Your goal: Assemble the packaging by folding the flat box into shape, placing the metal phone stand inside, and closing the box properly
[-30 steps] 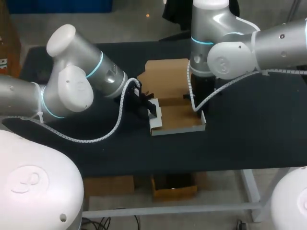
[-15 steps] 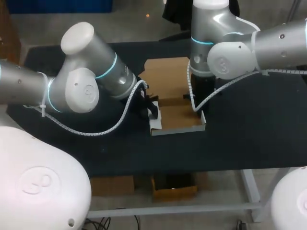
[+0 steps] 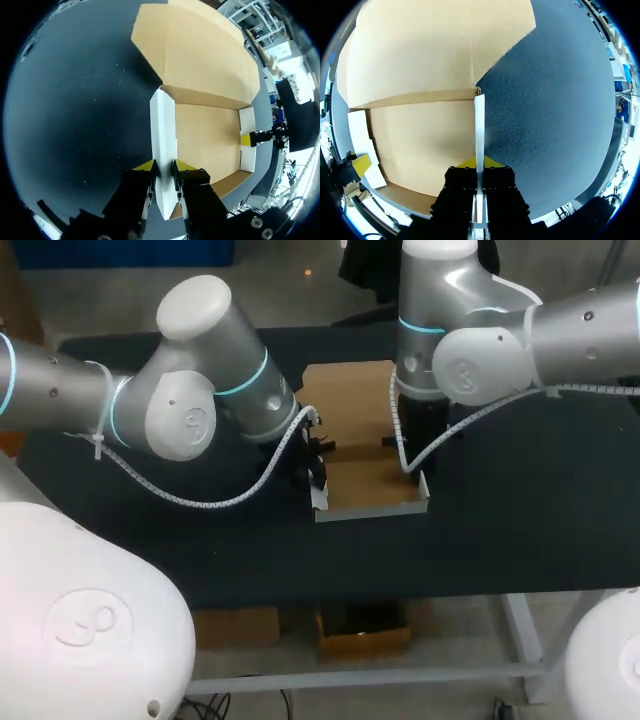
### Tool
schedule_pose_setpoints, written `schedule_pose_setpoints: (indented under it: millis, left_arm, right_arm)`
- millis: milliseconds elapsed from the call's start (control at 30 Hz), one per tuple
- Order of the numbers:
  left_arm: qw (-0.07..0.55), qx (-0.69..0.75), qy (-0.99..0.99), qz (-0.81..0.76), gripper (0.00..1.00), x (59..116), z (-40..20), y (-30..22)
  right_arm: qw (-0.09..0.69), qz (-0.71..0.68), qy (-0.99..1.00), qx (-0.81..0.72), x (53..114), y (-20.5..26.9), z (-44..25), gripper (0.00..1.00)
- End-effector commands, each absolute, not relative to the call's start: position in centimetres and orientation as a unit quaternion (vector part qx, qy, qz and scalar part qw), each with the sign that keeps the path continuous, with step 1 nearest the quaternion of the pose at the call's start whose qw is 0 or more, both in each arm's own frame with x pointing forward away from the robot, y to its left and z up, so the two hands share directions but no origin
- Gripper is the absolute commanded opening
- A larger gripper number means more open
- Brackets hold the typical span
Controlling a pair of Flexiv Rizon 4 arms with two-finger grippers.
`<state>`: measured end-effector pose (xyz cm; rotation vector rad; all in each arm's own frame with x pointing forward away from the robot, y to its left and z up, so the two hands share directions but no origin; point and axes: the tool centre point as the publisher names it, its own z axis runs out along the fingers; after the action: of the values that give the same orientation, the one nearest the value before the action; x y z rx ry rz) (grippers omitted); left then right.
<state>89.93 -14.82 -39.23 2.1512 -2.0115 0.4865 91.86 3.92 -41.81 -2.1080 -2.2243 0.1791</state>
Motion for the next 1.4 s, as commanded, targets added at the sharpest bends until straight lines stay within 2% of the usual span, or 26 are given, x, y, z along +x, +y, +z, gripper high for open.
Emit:
schedule_pose_setpoints:
  millis: [33,667,767,867,1267,1300,1333,1367,1400]
  left_arm:
    - [0.030,0.729,-0.675,0.103,0.21,90.5,-39.4,-15.3]
    - [0.015,0.735,-0.676,0.052,0.16,91.2,-41.0,-15.2]
    - [0.013,0.735,-0.676,0.048,0.13,91.2,-41.2,-15.1]
    - [0.011,0.735,-0.676,0.042,0.00,91.3,-41.3,-15.0]
    - [0.005,0.725,-0.689,0.027,0.00,90.8,-41.6,-14.7]
    - [0.005,0.724,-0.689,0.026,0.00,90.7,-41.6,-14.7]
    - [0.005,0.724,-0.689,0.026,0.00,90.7,-41.5,-14.6]
    - [0.004,0.724,-0.690,0.026,0.00,90.7,-41.5,-14.6]
    - [0.004,0.724,-0.690,0.026,0.00,90.6,-41.5,-14.5]
  right_arm:
    - [0.037,0.059,-0.724,-0.686,91.9,4.0,-41.8,0.00]
    - [0.037,0.059,-0.724,-0.686,91.9,4.0,-41.8,0.00]
    - [0.037,0.059,-0.724,-0.686,91.9,4.0,-41.8,0.00]
    - [0.037,0.059,-0.724,-0.686,91.9,4.0,-41.8,0.00]
    - [0.037,0.059,-0.724,-0.686,91.9,4.0,-41.8,0.00]
    - [0.037,0.059,-0.724,-0.686,91.9,4.0,-41.8,0.02]
    - [0.037,0.059,-0.724,-0.686,91.9,4.0,-41.8,0.09]
    - [0.037,0.059,-0.724,-0.686,91.9,4.0,-41.8,0.27]
    - [0.037,0.059,-0.724,-0.686,91.9,4.0,-41.8,0.35]
